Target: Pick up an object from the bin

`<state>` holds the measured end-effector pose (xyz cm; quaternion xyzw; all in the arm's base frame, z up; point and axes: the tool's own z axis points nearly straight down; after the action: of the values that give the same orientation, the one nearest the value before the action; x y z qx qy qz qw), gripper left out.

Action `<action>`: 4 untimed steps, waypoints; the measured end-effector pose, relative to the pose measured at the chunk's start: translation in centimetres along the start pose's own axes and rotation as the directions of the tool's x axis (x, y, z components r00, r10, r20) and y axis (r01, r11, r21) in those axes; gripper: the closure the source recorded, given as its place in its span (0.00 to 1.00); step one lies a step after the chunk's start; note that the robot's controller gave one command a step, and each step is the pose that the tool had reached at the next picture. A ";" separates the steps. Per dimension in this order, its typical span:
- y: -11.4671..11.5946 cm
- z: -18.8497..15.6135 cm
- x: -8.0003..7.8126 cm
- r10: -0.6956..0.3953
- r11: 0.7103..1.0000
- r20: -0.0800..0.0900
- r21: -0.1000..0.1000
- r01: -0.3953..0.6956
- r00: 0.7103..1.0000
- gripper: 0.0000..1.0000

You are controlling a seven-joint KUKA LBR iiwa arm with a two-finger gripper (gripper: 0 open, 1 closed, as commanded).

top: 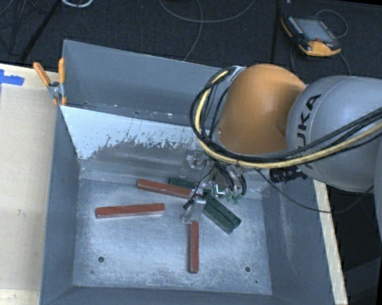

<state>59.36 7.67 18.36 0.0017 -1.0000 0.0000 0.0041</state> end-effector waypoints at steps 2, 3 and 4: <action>1.0 10.7 -2.8 0.020 1.000 0.013 -0.002 -0.020 1.000 1.00; 1.0 10.9 -2.7 0.021 1.000 0.009 -0.001 -0.021 1.000 0.00; 7.4 11.3 -2.3 -0.038 0.999 0.012 -0.003 0.038 0.999 0.00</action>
Offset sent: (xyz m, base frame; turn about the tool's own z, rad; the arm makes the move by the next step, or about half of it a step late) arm 0.0254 0.0099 -0.1094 0.0198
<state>61.55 15.10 7.06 0.0206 -0.9998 -0.0016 -0.0017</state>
